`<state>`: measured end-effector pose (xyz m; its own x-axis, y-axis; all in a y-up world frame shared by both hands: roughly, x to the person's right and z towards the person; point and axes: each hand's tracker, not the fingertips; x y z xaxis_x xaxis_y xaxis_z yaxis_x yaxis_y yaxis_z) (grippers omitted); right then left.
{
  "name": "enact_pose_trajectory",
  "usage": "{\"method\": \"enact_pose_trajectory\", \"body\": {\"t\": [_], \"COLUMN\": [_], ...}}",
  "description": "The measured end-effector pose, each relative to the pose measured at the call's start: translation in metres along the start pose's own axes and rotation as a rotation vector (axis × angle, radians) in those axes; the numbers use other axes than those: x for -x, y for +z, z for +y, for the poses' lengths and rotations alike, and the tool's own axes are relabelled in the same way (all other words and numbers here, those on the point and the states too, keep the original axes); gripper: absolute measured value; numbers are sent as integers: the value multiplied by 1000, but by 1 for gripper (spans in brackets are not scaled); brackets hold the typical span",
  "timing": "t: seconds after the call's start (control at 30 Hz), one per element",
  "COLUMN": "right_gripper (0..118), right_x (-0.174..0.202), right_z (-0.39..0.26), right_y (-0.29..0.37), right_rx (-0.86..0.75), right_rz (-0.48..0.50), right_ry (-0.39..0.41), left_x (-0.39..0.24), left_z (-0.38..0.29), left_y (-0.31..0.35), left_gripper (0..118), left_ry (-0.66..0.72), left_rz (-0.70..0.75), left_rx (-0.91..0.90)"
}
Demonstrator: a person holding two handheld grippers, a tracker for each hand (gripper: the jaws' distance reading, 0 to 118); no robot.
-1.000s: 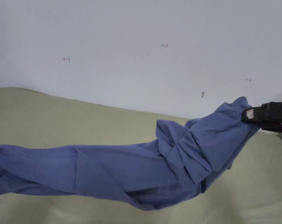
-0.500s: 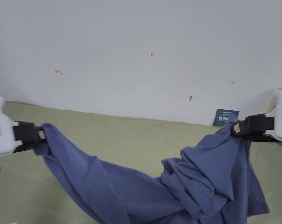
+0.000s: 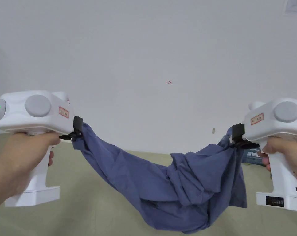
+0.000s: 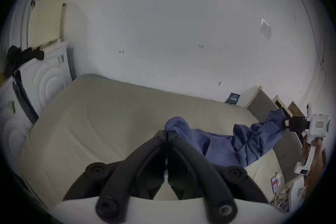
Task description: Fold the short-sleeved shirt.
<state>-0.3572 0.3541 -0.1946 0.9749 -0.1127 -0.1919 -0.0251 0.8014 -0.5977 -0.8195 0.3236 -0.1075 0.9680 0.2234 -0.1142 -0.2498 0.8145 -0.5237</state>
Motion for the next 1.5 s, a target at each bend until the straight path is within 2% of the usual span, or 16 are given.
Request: {"method": "enact_pose_trajectory", "body": {"t": [0.07, 0.23, 0.6, 0.83, 1.07, 1.23, 1.37, 1.5], "right_gripper": [8, 8, 8, 8, 8, 8, 8, 8], "right_x": [6, 10, 4, -10, -22, -25, -26, -41], "right_z": [14, 33, 11, -26, -81, -116, -152, -190], "right_y": [-19, -52, -79, -82, -81, -72, -51, -33], "right_rx": [2, 3, 34, 90, 154, 205, 215, 232], "right_rz": [-22, -44, -58, -52, -44, -41, -27, -5], "right_ry": [20, -24, -31, -53, -30, -75, -17, -29], "left_x": [4, 9, 21, 33, 53, 62, 62, 68], "left_z": [12, 25, -5, -40, -94, -120, -143, -171], "left_y": [-20, -60, -95, -88, -72, -54, -34, -11], "left_gripper": [0, 0, 0, 0, 0, 0, 0, 0], "left_ry": [14, 42, 95, 106, 116, 148, 126, 125], "left_rz": [18, 36, 39, 46, 42, 50, 36, 17], "left_rx": [0, 3, 68, 129, 210, 240, 236, 252]}}
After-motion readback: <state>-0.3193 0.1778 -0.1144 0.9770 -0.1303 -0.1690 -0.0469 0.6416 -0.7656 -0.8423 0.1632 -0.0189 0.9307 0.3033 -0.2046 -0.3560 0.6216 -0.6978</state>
